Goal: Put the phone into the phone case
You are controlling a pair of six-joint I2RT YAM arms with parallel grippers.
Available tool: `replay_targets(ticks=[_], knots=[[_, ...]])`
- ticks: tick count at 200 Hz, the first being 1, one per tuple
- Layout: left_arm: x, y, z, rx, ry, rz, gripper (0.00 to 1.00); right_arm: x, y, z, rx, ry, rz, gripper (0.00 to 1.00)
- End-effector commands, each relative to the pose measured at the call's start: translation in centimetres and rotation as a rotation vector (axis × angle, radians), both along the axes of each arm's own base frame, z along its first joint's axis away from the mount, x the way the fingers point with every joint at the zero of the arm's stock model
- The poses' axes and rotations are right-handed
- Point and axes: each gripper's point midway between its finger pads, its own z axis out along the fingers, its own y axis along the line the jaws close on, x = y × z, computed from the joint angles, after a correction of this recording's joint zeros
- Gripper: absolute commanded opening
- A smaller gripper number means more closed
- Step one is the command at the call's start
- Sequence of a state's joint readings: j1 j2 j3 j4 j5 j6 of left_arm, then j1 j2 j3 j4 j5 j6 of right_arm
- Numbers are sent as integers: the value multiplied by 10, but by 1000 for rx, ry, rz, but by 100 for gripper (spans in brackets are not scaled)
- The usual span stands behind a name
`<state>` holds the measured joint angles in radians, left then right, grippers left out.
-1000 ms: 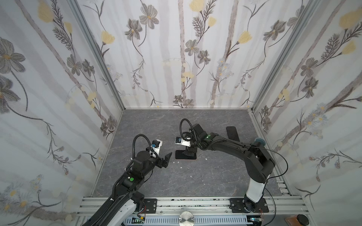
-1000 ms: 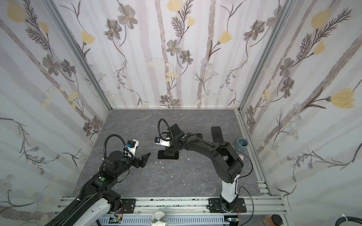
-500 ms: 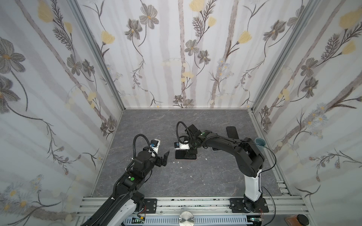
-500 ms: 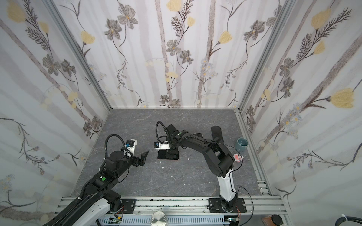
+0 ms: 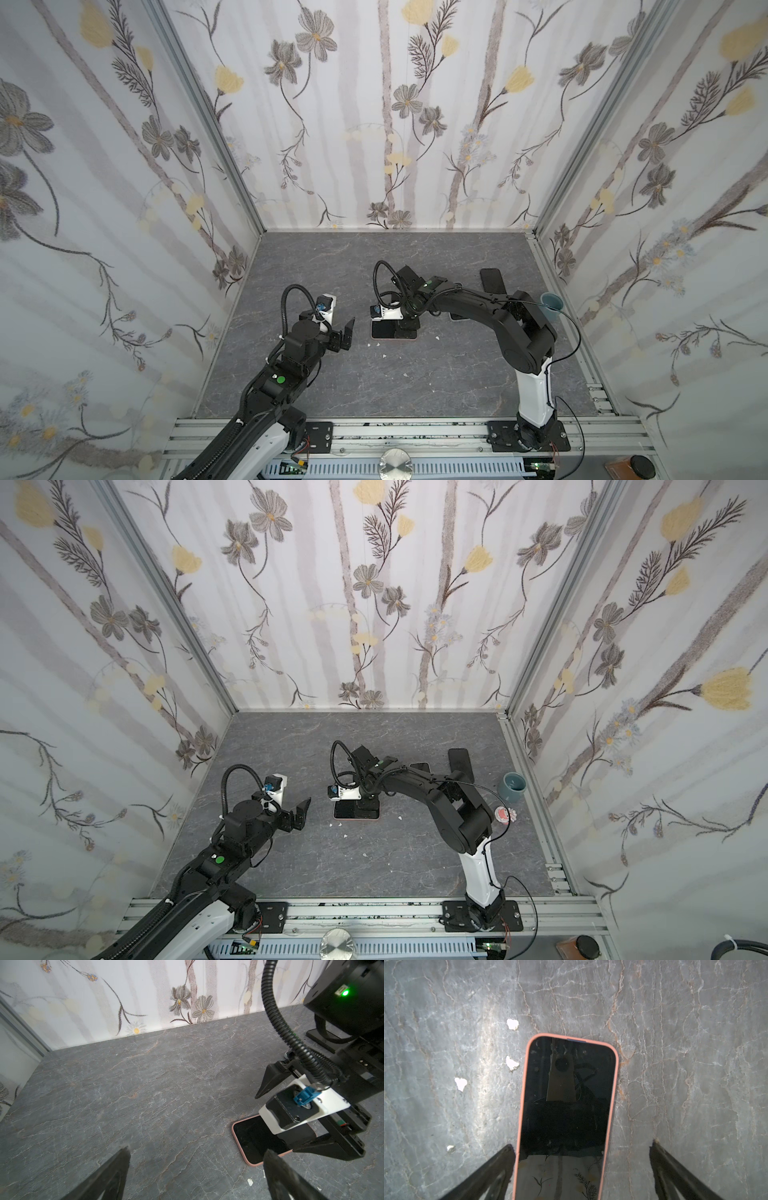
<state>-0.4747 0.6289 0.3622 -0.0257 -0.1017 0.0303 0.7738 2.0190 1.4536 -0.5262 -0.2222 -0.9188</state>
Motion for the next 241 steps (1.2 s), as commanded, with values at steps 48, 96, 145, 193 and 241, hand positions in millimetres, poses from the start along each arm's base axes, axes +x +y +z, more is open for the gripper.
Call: replay_targets(ticks=[48, 96, 145, 193, 241], knots=[[3, 5, 1, 24, -17, 22, 100, -2, 1, -14, -18, 40, 18, 100], [4, 7, 1, 28, -18, 31, 100, -15, -2, -19, -26, 115, 0, 100], [4, 6, 1, 21, -15, 22, 100, -14, -5, -24, -51, 127, -54, 99], [4, 5, 1, 15, -15, 19, 100, -3, -9, -27, -65, 130, -208, 83], [4, 5, 2, 7, -16, 20, 100, 18, -19, -26, -82, 95, -462, 64]])
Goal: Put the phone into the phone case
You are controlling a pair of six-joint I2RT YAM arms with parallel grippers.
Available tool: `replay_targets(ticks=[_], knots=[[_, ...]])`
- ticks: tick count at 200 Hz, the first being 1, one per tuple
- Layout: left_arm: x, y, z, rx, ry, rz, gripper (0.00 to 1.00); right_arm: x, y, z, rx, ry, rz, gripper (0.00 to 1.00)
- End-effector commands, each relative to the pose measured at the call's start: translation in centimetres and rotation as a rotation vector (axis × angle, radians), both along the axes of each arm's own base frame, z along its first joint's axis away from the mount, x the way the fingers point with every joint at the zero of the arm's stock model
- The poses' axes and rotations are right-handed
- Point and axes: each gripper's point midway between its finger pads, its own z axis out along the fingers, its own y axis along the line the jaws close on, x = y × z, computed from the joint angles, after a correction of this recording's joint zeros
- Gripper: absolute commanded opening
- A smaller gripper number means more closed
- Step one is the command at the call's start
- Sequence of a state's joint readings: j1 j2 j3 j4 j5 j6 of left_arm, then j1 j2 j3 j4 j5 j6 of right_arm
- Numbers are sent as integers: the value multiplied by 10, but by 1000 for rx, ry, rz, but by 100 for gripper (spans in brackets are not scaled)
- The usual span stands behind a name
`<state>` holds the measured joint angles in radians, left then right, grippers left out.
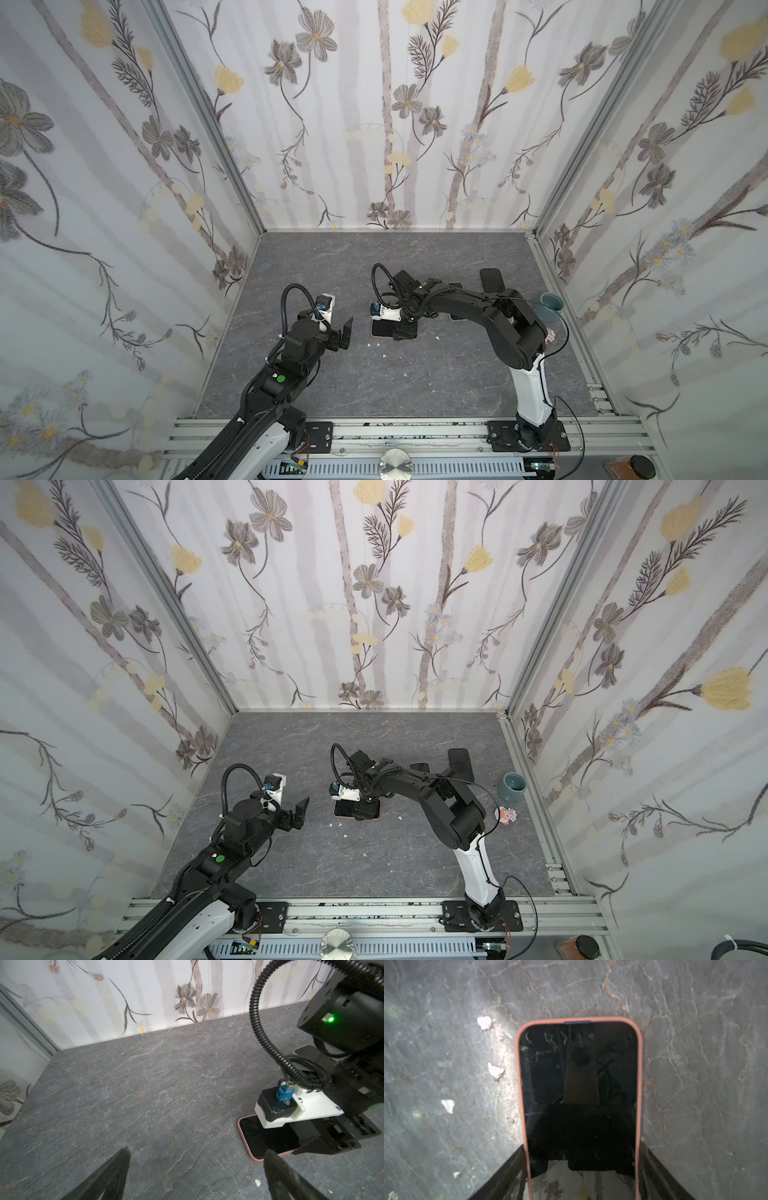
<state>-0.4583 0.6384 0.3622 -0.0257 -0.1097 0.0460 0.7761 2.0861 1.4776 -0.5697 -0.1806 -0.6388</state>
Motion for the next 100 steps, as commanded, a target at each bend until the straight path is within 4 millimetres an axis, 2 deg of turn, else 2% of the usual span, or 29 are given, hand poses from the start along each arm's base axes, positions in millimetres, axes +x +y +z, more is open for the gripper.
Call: replay_targets(ticks=[1, 65, 100], knots=[[2, -1, 5, -14, -19, 2, 100, 19, -10, 1, -44, -48, -195, 64], [5, 3, 8, -26, -7, 39, 100, 54, -36, 12, -29, -124, -744, 62], [8, 5, 13, -49, 2, 69, 100, 63, -34, 15, 51, -76, -1005, 65]])
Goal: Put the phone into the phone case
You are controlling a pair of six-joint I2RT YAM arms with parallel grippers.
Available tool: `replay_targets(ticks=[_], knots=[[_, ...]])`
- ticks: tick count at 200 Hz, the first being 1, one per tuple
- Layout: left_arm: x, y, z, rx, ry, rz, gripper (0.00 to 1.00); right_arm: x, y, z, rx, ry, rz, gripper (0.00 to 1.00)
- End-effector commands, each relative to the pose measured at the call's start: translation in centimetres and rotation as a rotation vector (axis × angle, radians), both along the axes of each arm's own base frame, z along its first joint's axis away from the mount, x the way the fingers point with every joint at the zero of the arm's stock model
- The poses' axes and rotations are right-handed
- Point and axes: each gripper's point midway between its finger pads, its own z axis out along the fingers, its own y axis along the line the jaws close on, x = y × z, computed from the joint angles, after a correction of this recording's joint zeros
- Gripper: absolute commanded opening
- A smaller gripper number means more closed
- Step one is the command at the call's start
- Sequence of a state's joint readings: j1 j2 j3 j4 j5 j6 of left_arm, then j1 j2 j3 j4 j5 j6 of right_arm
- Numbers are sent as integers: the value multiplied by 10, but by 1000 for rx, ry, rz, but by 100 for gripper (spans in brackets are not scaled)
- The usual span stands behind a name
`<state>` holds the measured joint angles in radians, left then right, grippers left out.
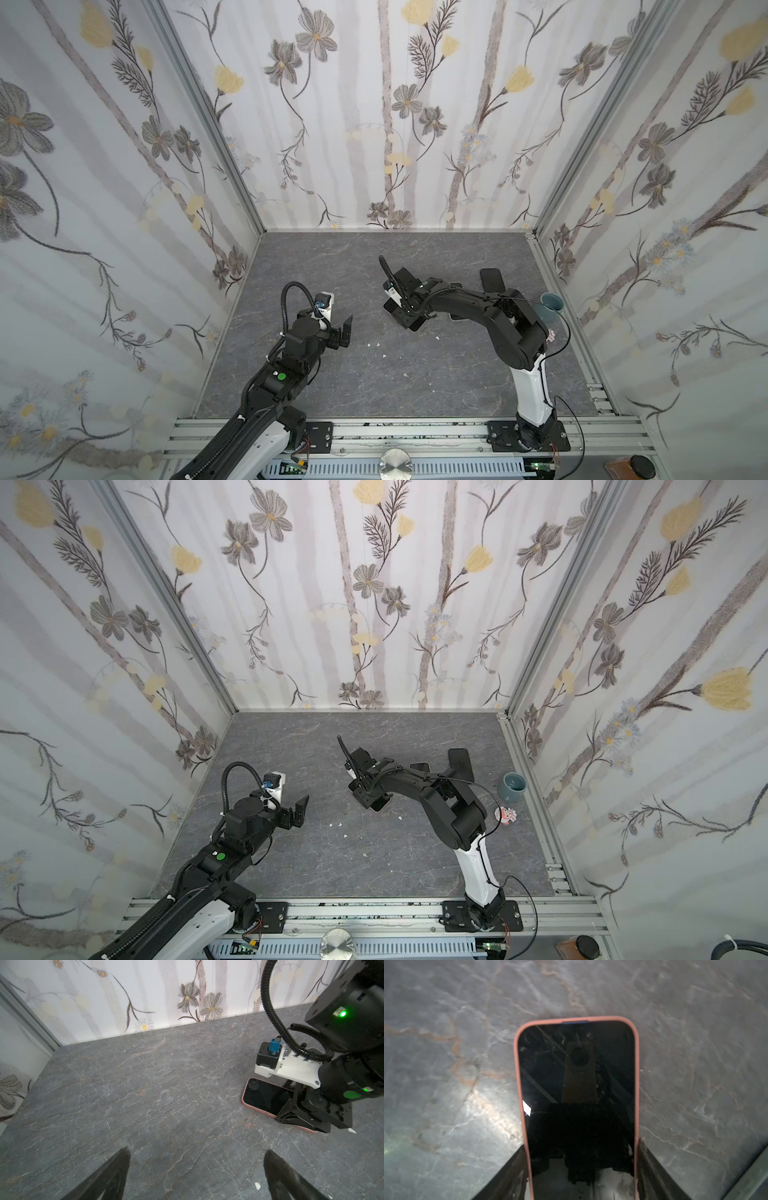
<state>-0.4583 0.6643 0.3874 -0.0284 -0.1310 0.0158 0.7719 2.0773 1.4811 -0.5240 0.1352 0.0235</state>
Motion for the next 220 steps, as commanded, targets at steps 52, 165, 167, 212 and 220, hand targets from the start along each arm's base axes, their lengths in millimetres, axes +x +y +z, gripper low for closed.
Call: replay_targets(ticks=[52, 165, 167, 212, 220], knots=[[5, 6, 6, -49, 22, 70, 100, 20, 1, 2, 182, 24, -523, 70], [53, 24, 35, -253, -96, 310, 100, 34, 8, 75, 350, -73, -534, 100], [54, 25, 36, -256, -106, 317, 100, 35, 7, 78, 353, -80, -532, 100], [76, 86, 52, -205, -317, 593, 100, 59, -88, 175, 436, -390, -596, 100], [77, 96, 52, -186, -340, 636, 100, 61, -118, 194, 445, -494, -604, 100]])
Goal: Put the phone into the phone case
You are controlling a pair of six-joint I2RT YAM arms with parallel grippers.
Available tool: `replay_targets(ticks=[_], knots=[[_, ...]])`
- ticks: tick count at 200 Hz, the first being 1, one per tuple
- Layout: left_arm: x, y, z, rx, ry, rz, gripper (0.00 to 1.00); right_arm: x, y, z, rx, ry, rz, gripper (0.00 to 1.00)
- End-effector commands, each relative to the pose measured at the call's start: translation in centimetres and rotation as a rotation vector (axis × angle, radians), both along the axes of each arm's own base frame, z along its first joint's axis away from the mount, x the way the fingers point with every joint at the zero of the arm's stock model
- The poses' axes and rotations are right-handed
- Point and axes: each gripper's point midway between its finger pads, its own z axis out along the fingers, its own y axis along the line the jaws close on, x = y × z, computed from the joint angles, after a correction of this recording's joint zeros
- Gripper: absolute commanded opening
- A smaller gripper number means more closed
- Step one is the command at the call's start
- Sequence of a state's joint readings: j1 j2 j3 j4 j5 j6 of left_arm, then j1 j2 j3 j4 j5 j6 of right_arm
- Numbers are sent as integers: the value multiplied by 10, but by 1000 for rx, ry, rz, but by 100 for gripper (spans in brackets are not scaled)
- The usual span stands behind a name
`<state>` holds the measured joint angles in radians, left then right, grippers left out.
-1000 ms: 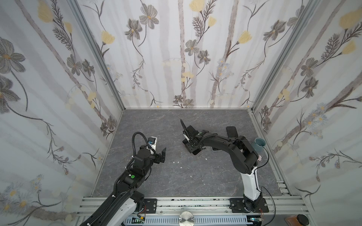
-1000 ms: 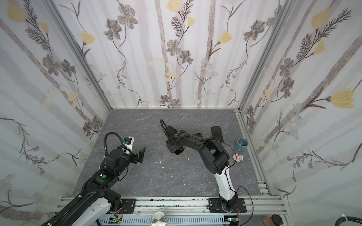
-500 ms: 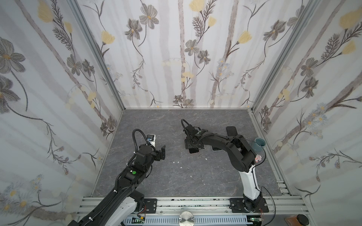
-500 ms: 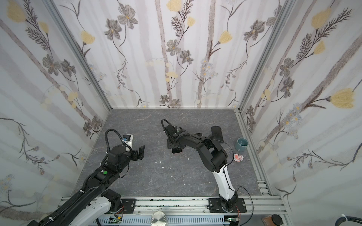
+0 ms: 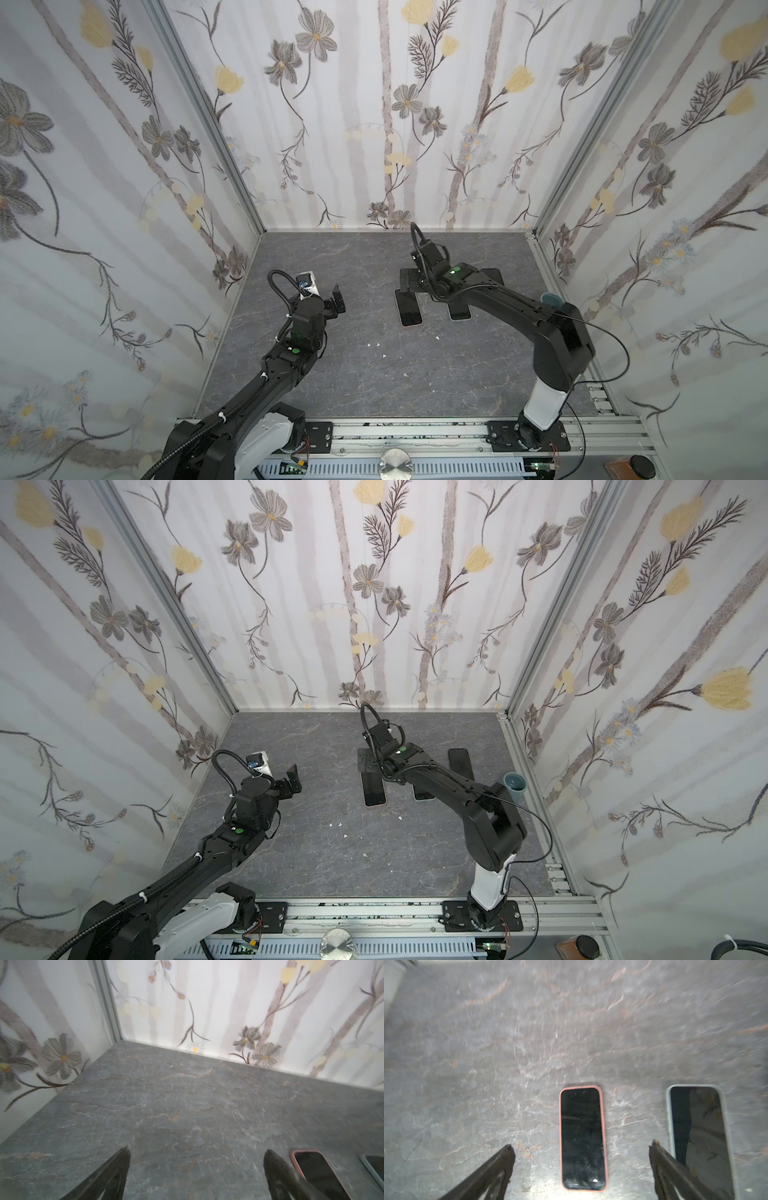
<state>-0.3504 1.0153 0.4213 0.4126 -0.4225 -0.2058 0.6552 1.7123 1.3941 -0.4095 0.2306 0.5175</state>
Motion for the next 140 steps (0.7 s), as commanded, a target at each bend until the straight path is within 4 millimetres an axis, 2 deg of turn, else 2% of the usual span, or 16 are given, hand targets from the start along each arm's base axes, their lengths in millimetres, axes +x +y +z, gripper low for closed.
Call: replay_targets(ticks=[1, 20, 35, 44, 55, 71, 89, 125, 130, 140], knots=[[6, 40, 36, 20, -186, 211, 100, 16, -68, 45, -66, -238, -92, 100], [6, 57, 30, 71, -193, 268, 100, 7, -145, 54, -172, -428, -196, 100], [6, 66, 21, 90, -183, 286, 100, -12, -200, 41, -248, -530, -279, 100], [7, 70, 14, 88, -171, 290, 100, -23, -223, 34, -278, -575, -307, 100], [8, 73, 7, 86, -162, 283, 100, -35, -242, 27, -291, -629, -309, 100], [10, 75, -2, 90, -155, 251, 100, -47, -253, 13, -260, -696, -279, 100], [10, 73, -5, 73, -195, 178, 100, -52, -251, 1, -224, -726, -221, 99], [8, 66, 1, 28, -294, 25, 100, -47, -242, -13, -163, -768, -136, 100], [11, 65, -5, 31, -276, 12, 100, -45, -240, -17, -148, -760, -119, 100], [14, 64, -4, 31, -278, -8, 100, -42, -232, -23, -127, -764, -72, 100]])
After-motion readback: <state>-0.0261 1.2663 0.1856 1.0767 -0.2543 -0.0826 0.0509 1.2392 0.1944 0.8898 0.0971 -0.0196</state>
